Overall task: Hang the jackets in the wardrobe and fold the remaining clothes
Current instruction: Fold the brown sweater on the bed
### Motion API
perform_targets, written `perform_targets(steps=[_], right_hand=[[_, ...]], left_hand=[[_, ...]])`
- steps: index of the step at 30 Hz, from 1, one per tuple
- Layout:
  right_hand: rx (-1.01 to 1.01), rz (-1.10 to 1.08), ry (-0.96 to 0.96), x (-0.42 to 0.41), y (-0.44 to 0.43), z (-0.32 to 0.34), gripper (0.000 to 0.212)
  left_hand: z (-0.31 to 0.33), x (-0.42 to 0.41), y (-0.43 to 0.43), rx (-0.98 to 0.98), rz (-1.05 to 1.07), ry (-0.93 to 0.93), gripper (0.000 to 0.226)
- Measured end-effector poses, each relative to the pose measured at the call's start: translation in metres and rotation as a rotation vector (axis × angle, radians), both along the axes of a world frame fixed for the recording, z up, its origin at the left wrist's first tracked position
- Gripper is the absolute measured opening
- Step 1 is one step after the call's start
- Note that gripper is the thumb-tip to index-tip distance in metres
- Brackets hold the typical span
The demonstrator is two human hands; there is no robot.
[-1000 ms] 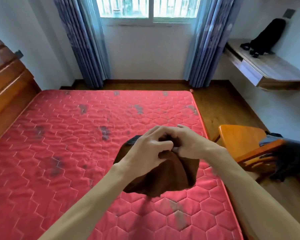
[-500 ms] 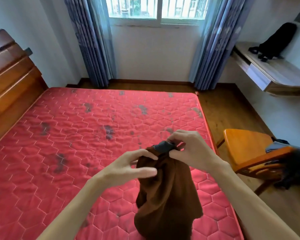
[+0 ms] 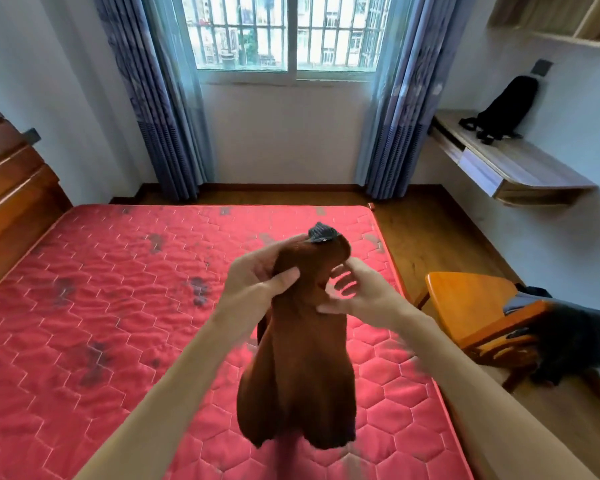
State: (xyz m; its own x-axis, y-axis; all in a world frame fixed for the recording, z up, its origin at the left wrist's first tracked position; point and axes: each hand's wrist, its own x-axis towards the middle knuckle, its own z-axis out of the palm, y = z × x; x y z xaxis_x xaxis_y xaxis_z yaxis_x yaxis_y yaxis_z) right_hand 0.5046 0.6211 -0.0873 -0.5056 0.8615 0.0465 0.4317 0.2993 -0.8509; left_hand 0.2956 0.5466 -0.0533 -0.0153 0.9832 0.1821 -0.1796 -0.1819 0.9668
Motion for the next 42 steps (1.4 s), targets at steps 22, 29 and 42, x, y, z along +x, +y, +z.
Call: perform_targets(steps=[22, 29, 42], right_hand=[[0.296, 0.232, 0.145, -0.093, -0.059, 0.052, 0.014], [0.256, 0.228, 0.112, -0.069, -0.036, 0.051, 0.013], [0.013, 0.166, -0.150, -0.069, 0.013, -0.019, 0.048]], left_hand=[[0.001, -0.070, 0.021, -0.279, 0.669, 0.080, 0.025], [-0.001, -0.049, 0.002, -0.347, 0.271, -0.224, 0.024], [0.026, -0.046, -0.015, -0.300, 0.110, -0.283, 0.011]])
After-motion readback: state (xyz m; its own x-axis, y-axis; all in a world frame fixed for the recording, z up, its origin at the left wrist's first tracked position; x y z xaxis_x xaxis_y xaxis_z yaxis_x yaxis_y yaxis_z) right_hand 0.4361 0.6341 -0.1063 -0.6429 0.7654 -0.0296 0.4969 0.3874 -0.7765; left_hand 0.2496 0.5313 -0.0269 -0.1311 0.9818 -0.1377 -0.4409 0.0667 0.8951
